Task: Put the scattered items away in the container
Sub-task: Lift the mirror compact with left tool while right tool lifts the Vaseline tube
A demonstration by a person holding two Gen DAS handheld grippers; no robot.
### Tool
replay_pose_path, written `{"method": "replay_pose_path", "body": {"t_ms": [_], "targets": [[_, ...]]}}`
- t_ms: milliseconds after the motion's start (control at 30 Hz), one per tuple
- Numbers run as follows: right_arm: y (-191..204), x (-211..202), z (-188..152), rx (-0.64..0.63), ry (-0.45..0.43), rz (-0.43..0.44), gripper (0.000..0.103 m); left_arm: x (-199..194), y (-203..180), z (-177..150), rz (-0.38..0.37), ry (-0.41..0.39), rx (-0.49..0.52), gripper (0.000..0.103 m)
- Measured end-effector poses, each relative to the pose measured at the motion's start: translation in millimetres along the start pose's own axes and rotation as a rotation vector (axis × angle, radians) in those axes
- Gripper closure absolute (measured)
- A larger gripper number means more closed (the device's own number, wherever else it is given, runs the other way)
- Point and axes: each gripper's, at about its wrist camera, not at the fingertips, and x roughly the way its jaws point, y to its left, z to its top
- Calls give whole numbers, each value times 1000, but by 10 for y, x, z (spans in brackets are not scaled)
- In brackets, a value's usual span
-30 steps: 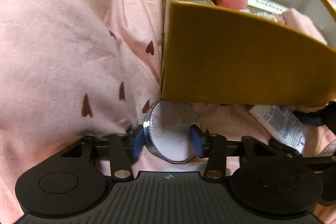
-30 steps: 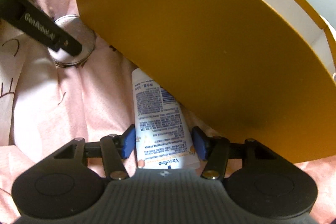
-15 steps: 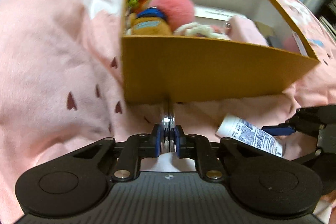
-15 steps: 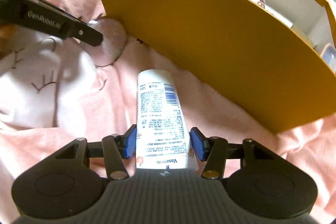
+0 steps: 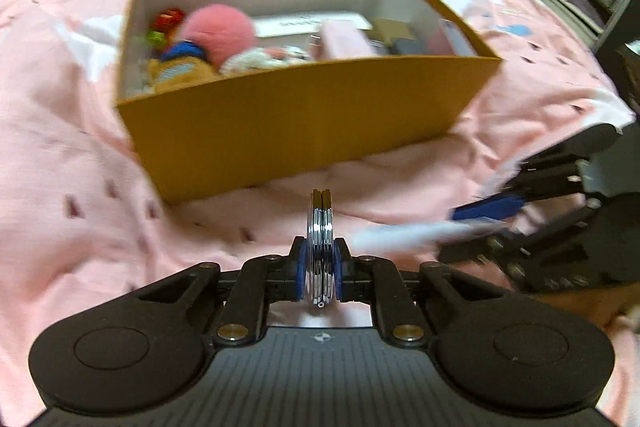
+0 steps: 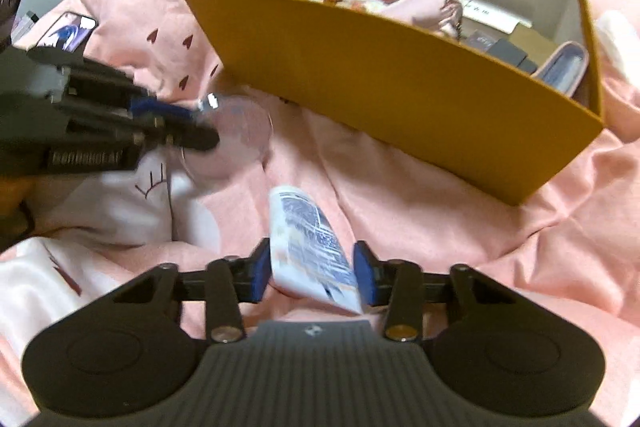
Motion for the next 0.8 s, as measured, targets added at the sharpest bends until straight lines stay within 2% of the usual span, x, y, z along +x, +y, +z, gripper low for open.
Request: {"method": "replay_pose_path", "body": {"t_ms": [100, 267, 300, 333, 367, 567, 800], "targets": [[-15, 82, 17, 15, -9, 12, 78, 153, -112, -23, 58, 34, 47, 88], [30, 161, -33, -55, -3, -74, 76, 232, -205, -48, 92, 39, 98, 88], [46, 155, -45, -76, -7, -83, 72, 246, -202, -49, 94, 46, 95, 88], [60, 157, -57, -98, -7, -85, 60, 265, -188, -52, 94, 59, 87, 88], [71, 162, -66, -116, -6, -87, 54, 289, -168, -54, 93, 74, 74, 88], [112, 253, -117, -200, 26, -71, 53, 304, -115, -71, 82, 77, 45, 87], [182, 222, -136, -262, -25, -61, 55, 287, -87, -80, 63, 54, 37, 87]]}}
